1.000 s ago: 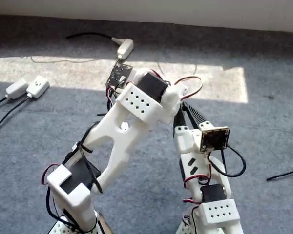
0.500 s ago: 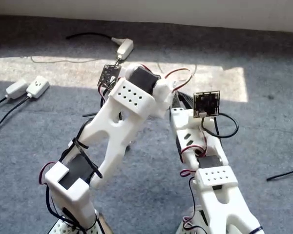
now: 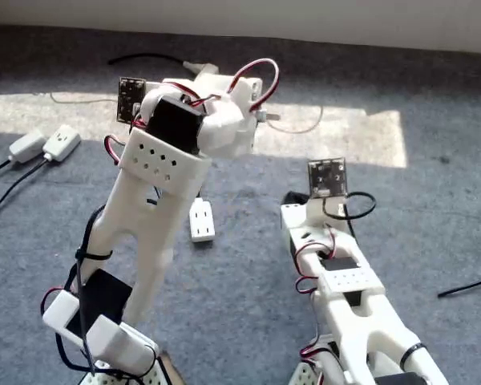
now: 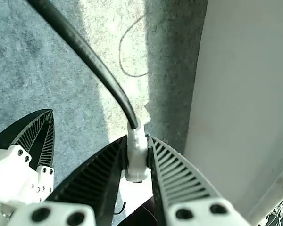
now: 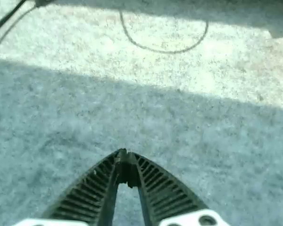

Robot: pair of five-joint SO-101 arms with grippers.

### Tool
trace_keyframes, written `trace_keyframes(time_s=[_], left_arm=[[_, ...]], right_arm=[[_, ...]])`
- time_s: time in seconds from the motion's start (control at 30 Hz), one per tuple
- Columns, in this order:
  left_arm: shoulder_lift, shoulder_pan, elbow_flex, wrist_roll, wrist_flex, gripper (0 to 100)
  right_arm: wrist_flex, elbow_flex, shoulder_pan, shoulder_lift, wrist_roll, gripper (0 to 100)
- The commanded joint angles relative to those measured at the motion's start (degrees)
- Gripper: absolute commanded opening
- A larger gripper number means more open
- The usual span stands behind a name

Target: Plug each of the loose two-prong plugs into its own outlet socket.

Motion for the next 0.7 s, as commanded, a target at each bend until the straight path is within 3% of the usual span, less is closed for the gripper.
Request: trace_keyframes(time_s=[0.0, 0.17, 0.3, 0.5, 0.67], left_arm=[[0.75, 0.31, 2.86, 0.53, -1.41, 1], [8.92, 0.48, 7.52, 0.26, -5.63, 1], [12.97, 0.57, 7.34, 0.35, -7.21, 1], [10.95, 0.57, 7.43, 0.35, -6.95, 1], [9.45, 2.59, 7.52, 0.26, -6.77, 1]], right_arm=[[0.13, -0.48, 0.84, -1.10, 0.53, 0.8], [0.84, -0.40, 0.84, -5.85, 0.53, 0.8], [7.87, -0.92, 1.63, -18.07, 0.44, 0.8], [13.49, 2.33, 1.45, -36.62, -1.58, 0.8], [13.41, 4.44, -0.84, -42.59, -3.08, 0.8]])
